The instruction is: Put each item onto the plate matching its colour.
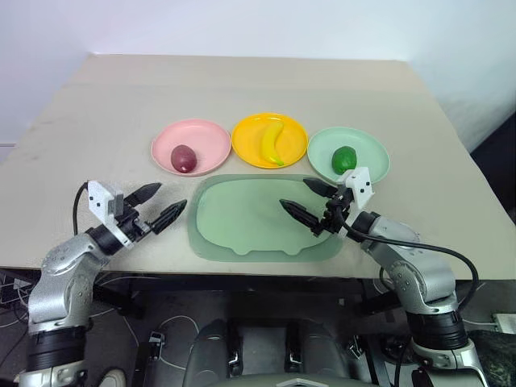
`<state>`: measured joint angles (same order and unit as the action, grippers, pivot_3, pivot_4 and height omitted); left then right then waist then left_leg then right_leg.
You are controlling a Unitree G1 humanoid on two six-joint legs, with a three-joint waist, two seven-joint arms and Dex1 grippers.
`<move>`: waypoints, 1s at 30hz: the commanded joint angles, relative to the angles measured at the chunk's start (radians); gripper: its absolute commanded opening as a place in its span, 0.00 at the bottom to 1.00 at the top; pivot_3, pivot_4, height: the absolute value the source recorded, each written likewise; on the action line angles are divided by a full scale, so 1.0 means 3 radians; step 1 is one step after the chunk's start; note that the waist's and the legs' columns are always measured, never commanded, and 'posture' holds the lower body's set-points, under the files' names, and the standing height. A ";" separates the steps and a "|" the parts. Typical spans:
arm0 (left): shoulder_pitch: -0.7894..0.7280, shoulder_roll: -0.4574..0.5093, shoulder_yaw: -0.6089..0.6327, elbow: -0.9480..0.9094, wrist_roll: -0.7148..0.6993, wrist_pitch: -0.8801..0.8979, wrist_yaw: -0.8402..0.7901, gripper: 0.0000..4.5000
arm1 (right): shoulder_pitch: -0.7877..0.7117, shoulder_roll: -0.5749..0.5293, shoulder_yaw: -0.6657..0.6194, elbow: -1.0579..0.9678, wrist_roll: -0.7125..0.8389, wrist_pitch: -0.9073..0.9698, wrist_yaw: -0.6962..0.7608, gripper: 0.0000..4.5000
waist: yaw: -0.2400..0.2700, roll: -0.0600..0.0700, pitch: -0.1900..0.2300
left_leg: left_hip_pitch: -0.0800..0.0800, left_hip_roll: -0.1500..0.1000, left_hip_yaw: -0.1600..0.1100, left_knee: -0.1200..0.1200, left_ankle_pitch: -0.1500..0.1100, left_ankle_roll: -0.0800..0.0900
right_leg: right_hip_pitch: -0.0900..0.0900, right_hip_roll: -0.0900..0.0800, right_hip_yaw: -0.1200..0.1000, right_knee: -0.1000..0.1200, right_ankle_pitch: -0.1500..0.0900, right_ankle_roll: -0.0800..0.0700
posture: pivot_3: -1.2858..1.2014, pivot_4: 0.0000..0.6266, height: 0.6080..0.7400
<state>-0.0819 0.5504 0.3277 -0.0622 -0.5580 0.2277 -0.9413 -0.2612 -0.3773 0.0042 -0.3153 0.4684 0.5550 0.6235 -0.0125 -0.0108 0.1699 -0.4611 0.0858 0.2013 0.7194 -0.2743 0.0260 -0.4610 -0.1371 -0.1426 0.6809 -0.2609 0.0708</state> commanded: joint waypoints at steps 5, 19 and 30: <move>0.0091 0.0023 -0.0009 -0.0273 -0.0001 -0.0219 -0.0091 0.99 | -0.0169 -0.0121 0.0010 -0.0046 0.0058 -0.0021 0.0150 0.97 | -0.0010 0.0000 0.0000 | 0.0000 0.0000 0.0000 -0.0001 0.0003 0.0006 | -0.0001 0.0000 0.0000 0.0000 0.0001 0.0001 | 0.52 0.24 0.66; 0.0159 -0.0085 -0.0127 -0.0543 -0.0038 -0.0256 0.0139 0.99 | -0.0145 -0.0153 -0.0016 0.0092 0.0086 -0.0106 0.0242 0.97 | -0.0008 0.0000 0.0000 | 0.0000 -0.0001 0.0000 -0.0001 0.0003 0.0008 | 0.0000 0.0002 0.0000 -0.0001 0.0001 0.0002 | 0.52 0.24 0.66; 0.0060 -0.0087 -0.0185 -0.0583 0.0004 -0.0171 0.0314 0.99 | -0.0087 -0.0302 -0.0033 0.0040 0.0068 -0.0127 0.0350 0.97 | -0.0002 0.0000 0.0000 | 0.0000 -0.0001 0.0000 -0.0001 0.0003 0.0008 | 0.0001 0.0001 0.0000 -0.0001 0.0001 0.0002 | 0.52 0.24 0.66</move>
<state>-0.0652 0.5266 0.2779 -0.2001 -0.5592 0.1808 -0.8634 -0.2916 -0.4502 0.0245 -0.2795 0.4926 0.5384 0.7158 -0.0132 -0.0108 0.1699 -0.4612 0.0855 0.2014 0.7192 -0.2733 0.0283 -0.4608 -0.1369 -0.1426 0.6807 -0.2606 0.0714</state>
